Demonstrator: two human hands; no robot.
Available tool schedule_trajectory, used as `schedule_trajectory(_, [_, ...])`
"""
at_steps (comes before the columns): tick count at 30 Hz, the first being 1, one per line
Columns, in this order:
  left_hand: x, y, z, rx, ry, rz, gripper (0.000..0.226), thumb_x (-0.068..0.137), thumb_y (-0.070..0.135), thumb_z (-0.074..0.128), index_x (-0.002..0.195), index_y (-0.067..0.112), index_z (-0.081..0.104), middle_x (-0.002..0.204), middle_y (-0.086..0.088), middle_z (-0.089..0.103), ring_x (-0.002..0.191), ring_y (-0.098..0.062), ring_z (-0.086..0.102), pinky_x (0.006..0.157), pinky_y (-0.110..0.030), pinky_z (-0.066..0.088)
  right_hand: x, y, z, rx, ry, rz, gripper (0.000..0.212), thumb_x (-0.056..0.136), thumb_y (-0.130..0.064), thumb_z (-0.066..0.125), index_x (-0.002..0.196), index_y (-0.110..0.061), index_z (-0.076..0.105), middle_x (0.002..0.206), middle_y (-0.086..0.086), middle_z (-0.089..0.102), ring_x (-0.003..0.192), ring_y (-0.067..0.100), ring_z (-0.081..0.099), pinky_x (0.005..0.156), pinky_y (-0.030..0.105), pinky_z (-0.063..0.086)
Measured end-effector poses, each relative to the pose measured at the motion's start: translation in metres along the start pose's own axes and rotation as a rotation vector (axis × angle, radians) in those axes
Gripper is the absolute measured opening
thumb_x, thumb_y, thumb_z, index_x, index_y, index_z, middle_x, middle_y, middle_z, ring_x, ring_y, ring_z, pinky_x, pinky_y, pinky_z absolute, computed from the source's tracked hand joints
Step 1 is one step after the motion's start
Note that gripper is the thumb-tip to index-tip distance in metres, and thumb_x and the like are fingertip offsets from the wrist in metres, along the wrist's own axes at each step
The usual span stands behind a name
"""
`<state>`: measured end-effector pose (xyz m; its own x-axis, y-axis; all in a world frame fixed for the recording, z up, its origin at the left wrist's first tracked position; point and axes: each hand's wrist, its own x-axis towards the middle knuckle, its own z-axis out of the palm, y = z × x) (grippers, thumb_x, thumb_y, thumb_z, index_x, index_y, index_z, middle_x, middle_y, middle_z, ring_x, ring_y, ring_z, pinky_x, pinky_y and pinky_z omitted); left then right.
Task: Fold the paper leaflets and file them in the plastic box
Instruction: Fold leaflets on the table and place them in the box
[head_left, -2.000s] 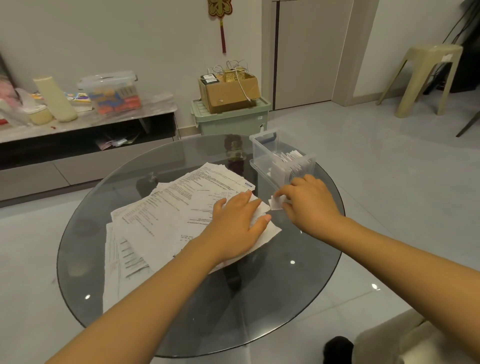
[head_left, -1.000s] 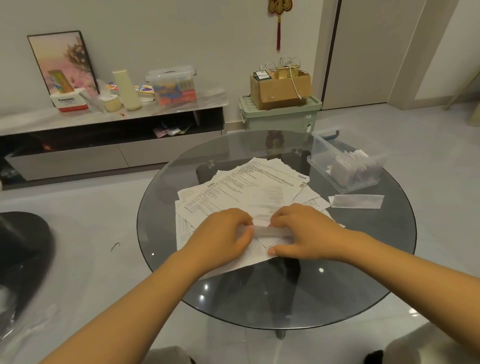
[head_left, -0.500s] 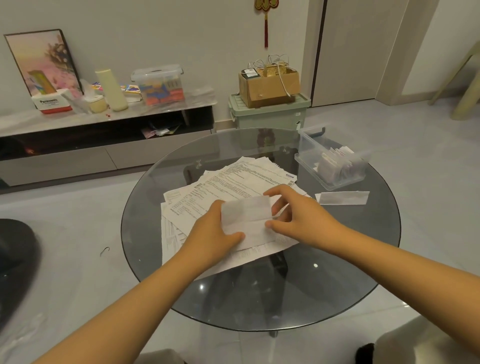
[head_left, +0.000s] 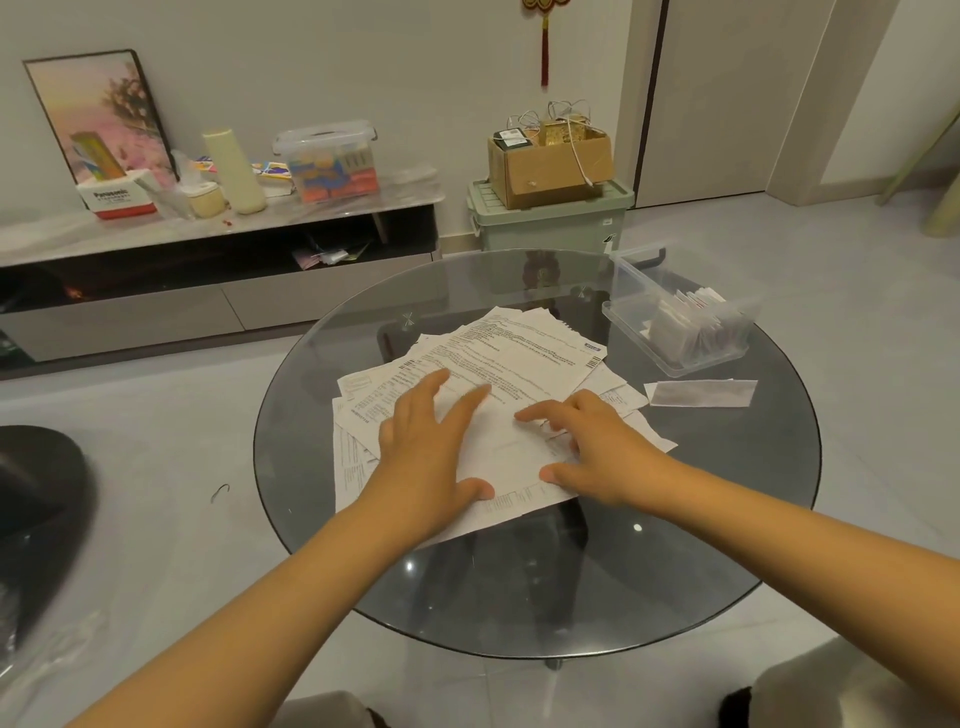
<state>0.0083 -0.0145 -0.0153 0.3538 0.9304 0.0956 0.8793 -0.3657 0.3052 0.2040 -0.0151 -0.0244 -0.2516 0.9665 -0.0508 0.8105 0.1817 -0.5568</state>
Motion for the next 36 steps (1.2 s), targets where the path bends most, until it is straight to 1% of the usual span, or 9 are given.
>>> schedule_trajectory(3, [-0.002, -0.004, -0.001, 0.124, -0.093, 0.149, 0.056, 0.085, 0.052, 0.058, 0.136, 0.035, 0.042, 0.148, 0.01, 0.027, 0.136, -0.01, 0.018, 0.106, -0.032, 0.008, -0.001, 0.0, 0.0, -0.175, -0.007, -0.088, 0.039, 0.088, -0.027, 0.06, 0.126, -0.037, 0.053, 0.127, -0.006, 0.038, 0.117, 0.015, 0.032, 0.1, 0.027, 0.026])
schedule_trajectory(6, [-0.003, -0.005, 0.0, 0.144, -0.167, 0.156, 0.055, 0.089, 0.053, 0.05, 0.138, 0.03, 0.041, 0.144, 0.012, 0.037, 0.133, -0.008, 0.029, 0.105, -0.031, 0.014, -0.001, -0.003, -0.001, -0.232, -0.035, -0.128, 0.041, 0.088, -0.04, 0.058, 0.128, -0.034, 0.053, 0.133, -0.011, 0.041, 0.119, 0.014, 0.03, 0.097, 0.027, 0.023])
schedule_trajectory(10, [-0.002, -0.001, -0.003, 0.148, -0.13, 0.181, 0.039, 0.095, 0.045, 0.043, 0.127, 0.027, 0.054, 0.13, 0.01, 0.054, 0.121, -0.011, 0.045, 0.105, -0.031, 0.022, 0.0, -0.004, -0.002, -0.214, -0.016, -0.155, 0.044, 0.082, -0.046, 0.064, 0.122, -0.032, 0.058, 0.127, -0.014, 0.046, 0.116, 0.012, 0.03, 0.09, 0.024, 0.019])
schedule_trajectory(13, [-0.003, 0.001, -0.006, 0.04, -0.06, 0.129, 0.032, 0.098, 0.036, 0.038, 0.106, 0.023, 0.067, 0.107, 0.009, 0.066, 0.098, -0.013, 0.054, 0.099, -0.028, 0.029, 0.001, -0.006, -0.002, -0.172, 0.042, -0.197, 0.024, 0.085, -0.042, 0.061, 0.105, -0.03, 0.068, 0.117, -0.016, 0.054, 0.11, 0.009, 0.032, 0.092, 0.026, 0.022])
schedule_trajectory(20, [-0.003, 0.0, -0.006, -0.115, -0.06, 0.073, 0.031, 0.09, 0.052, 0.048, 0.103, 0.028, 0.064, 0.101, 0.014, 0.063, 0.092, -0.008, 0.056, 0.082, -0.027, 0.046, 0.006, -0.005, 0.0, -0.071, 0.049, -0.157, 0.006, 0.089, -0.038, 0.054, 0.085, -0.038, 0.058, 0.104, -0.005, 0.057, 0.109, 0.016, 0.041, 0.092, 0.029, 0.031])
schedule_trajectory(24, [0.001, -0.001, -0.003, -0.167, -0.013, 0.029, 0.007, 0.092, 0.031, 0.054, 0.097, 0.028, 0.057, 0.101, 0.011, 0.061, 0.089, -0.007, 0.053, 0.072, -0.017, 0.037, 0.003, -0.011, -0.002, 0.043, 0.079, -0.148, 0.009, 0.093, -0.03, 0.052, 0.092, -0.024, 0.059, 0.091, -0.007, 0.062, 0.086, 0.01, 0.053, 0.077, 0.025, 0.043])
schedule_trajectory(27, [0.002, -0.003, 0.001, -0.203, -0.022, 0.004, 0.02, 0.09, 0.025, 0.058, 0.11, 0.028, 0.055, 0.113, 0.01, 0.058, 0.095, -0.006, 0.05, 0.082, -0.017, 0.037, 0.003, -0.011, 0.001, 0.039, 0.097, -0.108, 0.014, 0.091, -0.027, 0.056, 0.104, -0.024, 0.057, 0.079, -0.014, 0.052, 0.071, 0.002, 0.047, 0.066, 0.019, 0.037])
schedule_trajectory(29, [0.003, -0.004, 0.005, -0.159, -0.049, 0.0, 0.034, 0.09, 0.027, 0.059, 0.123, 0.028, 0.05, 0.124, 0.009, 0.052, 0.107, -0.008, 0.049, 0.092, -0.02, 0.038, 0.005, -0.008, 0.003, 0.01, 0.08, -0.083, 0.023, 0.089, -0.026, 0.059, 0.111, -0.026, 0.055, 0.085, -0.014, 0.05, 0.071, -0.001, 0.044, 0.071, 0.02, 0.036])
schedule_trajectory(36, [0.008, -0.01, 0.006, -0.061, -0.097, 0.017, 0.041, 0.088, 0.034, 0.061, 0.128, 0.027, 0.052, 0.131, 0.009, 0.047, 0.123, -0.012, 0.037, 0.106, -0.029, 0.029, 0.007, -0.006, 0.003, -0.152, 0.02, -0.082, 0.036, 0.086, -0.034, 0.062, 0.121, -0.026, 0.059, 0.117, -0.004, 0.05, 0.107, 0.012, 0.042, 0.087, 0.02, 0.032])
